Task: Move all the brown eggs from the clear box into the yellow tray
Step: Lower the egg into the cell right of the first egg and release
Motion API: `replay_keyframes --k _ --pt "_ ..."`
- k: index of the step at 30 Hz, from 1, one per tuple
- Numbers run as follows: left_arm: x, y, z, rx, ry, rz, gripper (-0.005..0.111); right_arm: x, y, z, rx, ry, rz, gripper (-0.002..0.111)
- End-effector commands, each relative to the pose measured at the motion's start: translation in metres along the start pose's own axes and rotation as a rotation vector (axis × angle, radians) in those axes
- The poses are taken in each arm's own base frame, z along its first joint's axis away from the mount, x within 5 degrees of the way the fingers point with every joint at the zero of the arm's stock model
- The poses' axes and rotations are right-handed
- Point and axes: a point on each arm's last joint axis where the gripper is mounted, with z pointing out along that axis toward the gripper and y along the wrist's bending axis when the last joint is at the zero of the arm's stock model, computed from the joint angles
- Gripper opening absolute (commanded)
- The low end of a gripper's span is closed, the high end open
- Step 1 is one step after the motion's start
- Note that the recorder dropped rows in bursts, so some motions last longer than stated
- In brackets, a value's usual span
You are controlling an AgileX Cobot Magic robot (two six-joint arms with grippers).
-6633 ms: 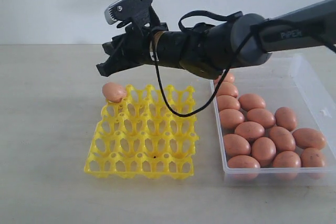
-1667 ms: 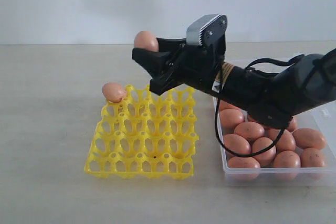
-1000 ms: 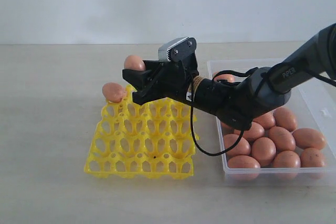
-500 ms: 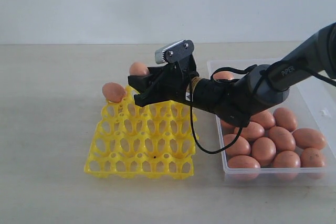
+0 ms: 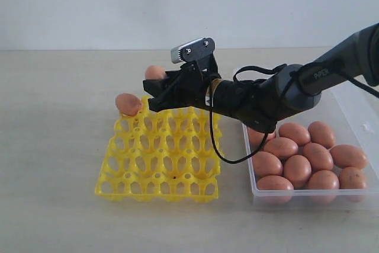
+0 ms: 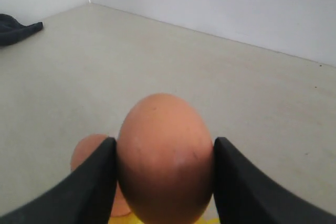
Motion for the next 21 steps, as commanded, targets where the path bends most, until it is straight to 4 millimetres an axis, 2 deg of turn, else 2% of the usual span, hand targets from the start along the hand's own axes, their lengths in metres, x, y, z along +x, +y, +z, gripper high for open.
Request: replay_keyframes --k 1,4,10,11,14,15,18,21 --pt "0.001 0.0 0.0 -0.003 -0.004 0.003 0.004 0.017 0.007 0.007 -0.022 0.046 0.009 0.002" --pt "0.001 0.0 0.0 -0.003 -0.004 0.003 0.004 0.025 0.01 0.009 -0.029 0.064 0.01 0.002" --pt "0.001 0.0 0.0 -0.003 -0.004 0.003 0.004 0.025 0.01 0.009 -0.028 0.066 0.01 0.005" --pt "0.001 0.0 0.0 -0.003 -0.004 0.003 0.004 0.025 0.01 0.009 -0.024 0.072 0.01 0.011" --pt "0.001 0.0 0.0 -0.003 -0.004 0.003 0.004 0.028 0.008 0.009 -0.006 0.105 0.007 0.04" --pt "0.001 0.0 0.0 -0.003 -0.004 0.003 0.004 0.029 0.008 0.008 -0.001 0.115 0.001 0.046" --pt "0.0 0.0 0.0 -0.003 -0.008 0.003 0.004 0.03 0.007 0.008 0.001 0.121 -0.016 0.051" --pt "0.0 0.0 0.0 -0.003 -0.008 0.003 0.004 0.03 0.007 0.008 0.001 0.121 -0.019 0.051"
